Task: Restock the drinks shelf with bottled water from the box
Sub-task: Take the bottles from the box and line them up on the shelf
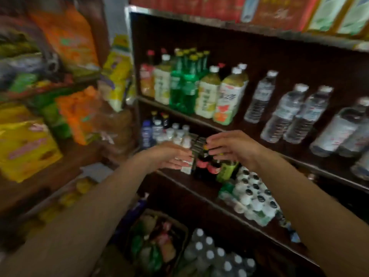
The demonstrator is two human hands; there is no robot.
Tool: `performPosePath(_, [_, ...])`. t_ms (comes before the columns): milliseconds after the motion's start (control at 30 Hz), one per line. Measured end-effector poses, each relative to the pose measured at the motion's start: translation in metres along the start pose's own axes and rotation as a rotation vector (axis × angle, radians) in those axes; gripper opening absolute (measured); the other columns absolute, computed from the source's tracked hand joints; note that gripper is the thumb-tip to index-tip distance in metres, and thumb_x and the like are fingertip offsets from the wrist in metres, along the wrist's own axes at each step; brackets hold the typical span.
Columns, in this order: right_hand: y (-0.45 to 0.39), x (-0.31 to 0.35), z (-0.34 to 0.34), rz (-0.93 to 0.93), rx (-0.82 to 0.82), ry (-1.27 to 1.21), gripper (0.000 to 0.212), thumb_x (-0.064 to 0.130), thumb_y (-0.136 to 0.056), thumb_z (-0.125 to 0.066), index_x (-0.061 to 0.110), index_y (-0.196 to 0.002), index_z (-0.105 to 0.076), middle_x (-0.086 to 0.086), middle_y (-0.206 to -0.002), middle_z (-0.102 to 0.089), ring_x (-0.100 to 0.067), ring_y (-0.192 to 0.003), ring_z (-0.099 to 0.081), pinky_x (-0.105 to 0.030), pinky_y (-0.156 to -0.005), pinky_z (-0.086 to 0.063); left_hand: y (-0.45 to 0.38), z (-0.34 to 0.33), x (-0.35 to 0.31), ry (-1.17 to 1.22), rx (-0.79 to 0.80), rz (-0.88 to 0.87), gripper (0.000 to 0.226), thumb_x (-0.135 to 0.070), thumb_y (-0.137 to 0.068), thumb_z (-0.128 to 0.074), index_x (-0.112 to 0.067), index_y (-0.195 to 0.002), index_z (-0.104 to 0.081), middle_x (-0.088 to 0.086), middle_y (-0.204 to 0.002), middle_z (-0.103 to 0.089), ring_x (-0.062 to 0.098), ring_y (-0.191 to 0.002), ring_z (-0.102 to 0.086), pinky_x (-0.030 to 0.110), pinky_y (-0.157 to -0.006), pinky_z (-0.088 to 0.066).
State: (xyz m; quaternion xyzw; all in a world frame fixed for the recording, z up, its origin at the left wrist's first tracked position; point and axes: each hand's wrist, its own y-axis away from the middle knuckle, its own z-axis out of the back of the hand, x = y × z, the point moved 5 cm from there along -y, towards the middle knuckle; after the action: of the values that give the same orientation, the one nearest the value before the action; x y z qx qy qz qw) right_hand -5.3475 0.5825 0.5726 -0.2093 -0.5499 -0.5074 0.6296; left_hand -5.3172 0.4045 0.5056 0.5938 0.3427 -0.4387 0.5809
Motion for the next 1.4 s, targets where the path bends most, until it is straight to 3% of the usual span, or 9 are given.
performPosePath(100, [-0.031, 0.002, -0.107, -0.012, 0.162, 0.037, 0.006, 0.009, -0.087, -0.065, 0.014, -0.087, -0.068, -0.013, -0.097, -0.070, -0.021, -0.086, -0.067, -0.033, -0.086, -0.053, 0.037, 0.088, 0.060, 0.046, -0.121, 0.074, 0.013, -0.018, -0.096, -0.049, -0.015, -0.098, -0.062, -0.005, -0.081, -0.073, 0.011, -0.079, -0.067, 0.023, -0.081, -0.050])
performPosePath(233, [-0.062, -0.020, -0.232, -0.058, 0.335, 0.062, 0.006, 0.012, -0.086, -0.067, 0.014, -0.091, -0.069, -0.012, -0.097, -0.072, -0.022, -0.089, -0.068, -0.033, -0.086, -0.054, 0.088, 0.182, 0.160, 0.180, -0.193, 0.226, 0.018, -0.018, -0.100, -0.042, -0.015, -0.101, -0.060, 0.008, -0.122, -0.064, 0.011, -0.087, -0.066, 0.021, -0.077, -0.054])
performPosePath(400, [-0.090, -0.086, -0.370, -0.199, 0.533, 0.183, 0.023, 0.019, -0.085, -0.071, 0.010, -0.106, -0.068, -0.010, -0.102, -0.073, -0.021, -0.096, -0.069, -0.034, -0.087, -0.055, 0.150, 0.232, 0.289, 0.355, -0.403, 0.390, 0.015, -0.011, -0.098, -0.046, -0.007, -0.099, -0.061, 0.017, -0.116, -0.063, 0.022, -0.089, -0.064, 0.028, -0.081, -0.054])
performPosePath(633, [-0.103, -0.235, -0.528, -0.392, 0.819, 0.448, 0.038, 0.025, -0.086, -0.071, 0.010, -0.119, -0.062, -0.005, -0.113, -0.068, -0.019, -0.103, -0.064, -0.034, -0.092, -0.053, 0.168, 0.225, 0.502, 0.263, -0.490, 0.775, 0.012, -0.023, -0.089, -0.065, -0.011, -0.093, -0.065, 0.005, -0.087, -0.070, 0.013, -0.070, -0.066, 0.023, -0.069, -0.056])
performPosePath(833, [-0.116, -0.399, -0.635, -0.481, 0.903, 0.575, 0.043, 0.026, -0.085, -0.071, 0.012, -0.124, -0.058, -0.005, -0.125, -0.061, -0.020, -0.112, -0.059, -0.033, -0.091, -0.051, 0.153, 0.176, 0.694, 0.351, -0.540, 1.031, 0.037, -0.026, -0.087, -0.067, -0.008, -0.118, -0.056, 0.011, -0.116, -0.062, 0.017, -0.088, -0.060, 0.022, -0.064, -0.052])
performPosePath(1033, [-0.152, -0.527, -0.713, -0.531, 0.940, 0.684, 0.064, 0.029, -0.086, -0.069, 0.016, -0.141, -0.040, -0.005, -0.143, -0.044, -0.026, -0.126, -0.046, -0.037, -0.093, -0.047, 0.109, 0.147, 0.812, 0.554, -0.551, 0.972, 0.054, -0.019, -0.082, -0.070, -0.018, -0.130, -0.045, 0.005, -0.131, -0.052, 0.025, -0.119, -0.049, 0.038, -0.097, -0.047])
performPosePath(1200, [-0.168, -0.597, -0.753, -0.371, 0.959, 0.813, 0.066, 0.055, -0.090, -0.052, 0.026, -0.146, -0.034, -0.004, -0.153, -0.030, -0.028, -0.139, -0.031, -0.044, -0.115, -0.025, 0.073, 0.144, 0.865, 0.529, -0.557, 0.867, 0.060, -0.004, -0.085, -0.065, -0.015, -0.138, -0.040, 0.006, -0.138, -0.048, 0.024, -0.127, -0.046, 0.030, -0.098, -0.042])
performPosePath(1333, [-0.169, -0.636, -0.779, -0.445, 0.938, 0.694, 0.057, 0.024, -0.083, -0.071, 0.005, -0.132, -0.050, -0.018, -0.135, -0.053, -0.035, -0.120, -0.054, -0.038, -0.086, -0.052, 0.058, 0.145, 0.895, 0.522, -0.611, 0.880, 0.081, -0.003, -0.078, -0.072, -0.010, -0.145, -0.028, 0.008, -0.143, -0.043, 0.025, -0.129, -0.043, 0.029, -0.096, -0.044])
performPosePath(1400, [-0.173, -0.644, -0.790, -0.349, 0.932, 0.794, 0.060, 0.028, -0.082, -0.071, 0.010, -0.134, -0.047, -0.017, -0.138, -0.049, -0.035, -0.120, -0.053, -0.041, -0.093, -0.051, 0.054, 0.149, 0.904, 0.517, -0.600, 0.914, 0.081, -0.006, -0.077, -0.075, -0.007, -0.145, -0.030, 0.011, -0.141, -0.046, 0.026, -0.127, -0.046, 0.033, -0.098, -0.044])
